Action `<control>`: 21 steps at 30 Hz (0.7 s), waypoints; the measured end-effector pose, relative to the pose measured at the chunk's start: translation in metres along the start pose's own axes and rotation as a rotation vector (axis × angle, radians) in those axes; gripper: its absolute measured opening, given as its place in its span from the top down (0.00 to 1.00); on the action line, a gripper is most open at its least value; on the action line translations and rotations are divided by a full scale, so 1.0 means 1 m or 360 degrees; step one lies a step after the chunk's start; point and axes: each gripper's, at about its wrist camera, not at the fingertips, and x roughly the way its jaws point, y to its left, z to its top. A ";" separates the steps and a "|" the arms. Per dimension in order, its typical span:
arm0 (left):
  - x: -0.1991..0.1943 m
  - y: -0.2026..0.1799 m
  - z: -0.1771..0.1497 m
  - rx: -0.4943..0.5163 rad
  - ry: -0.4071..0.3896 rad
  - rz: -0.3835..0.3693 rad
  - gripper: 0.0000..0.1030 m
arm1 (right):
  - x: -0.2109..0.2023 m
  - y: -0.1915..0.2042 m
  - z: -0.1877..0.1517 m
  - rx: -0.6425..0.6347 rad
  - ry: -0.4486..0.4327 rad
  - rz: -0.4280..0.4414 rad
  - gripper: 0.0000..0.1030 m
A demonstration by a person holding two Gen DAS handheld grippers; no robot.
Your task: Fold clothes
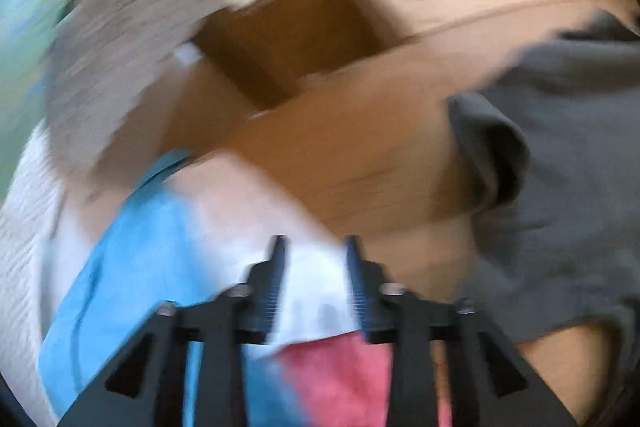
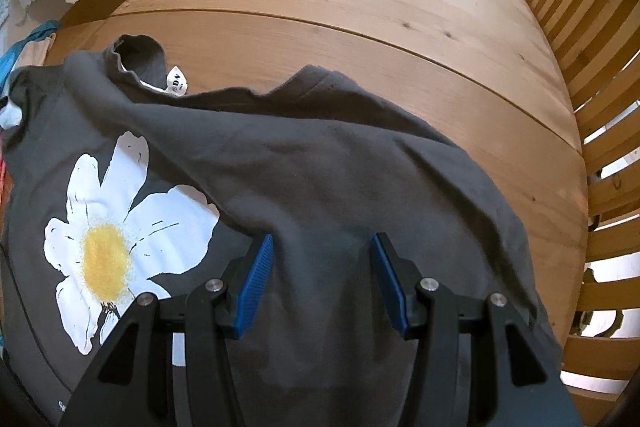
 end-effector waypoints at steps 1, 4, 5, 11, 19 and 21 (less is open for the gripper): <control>-0.006 0.006 -0.001 0.0005 -0.0021 0.0040 0.59 | -0.003 -0.001 0.001 -0.0005 -0.0013 0.0009 0.51; -0.028 0.015 0.007 0.0048 -0.0119 0.0102 0.51 | -0.019 -0.009 0.012 0.0019 -0.0117 0.0031 0.51; -0.035 0.006 0.020 0.0074 -0.0174 0.0002 0.48 | -0.023 -0.013 0.018 0.0037 -0.0148 0.0029 0.51; -0.060 -0.085 0.105 0.0412 -0.0440 -0.0619 0.33 | -0.018 -0.026 0.056 -0.0039 -0.0202 -0.0017 0.46; -0.043 -0.190 0.159 0.0709 -0.0366 -0.0790 0.34 | 0.001 -0.034 0.057 -0.0181 -0.0152 -0.0008 0.45; -0.038 -0.194 0.161 0.0706 -0.0350 -0.0795 0.34 | 0.002 -0.030 0.055 -0.0231 -0.0170 0.0010 0.45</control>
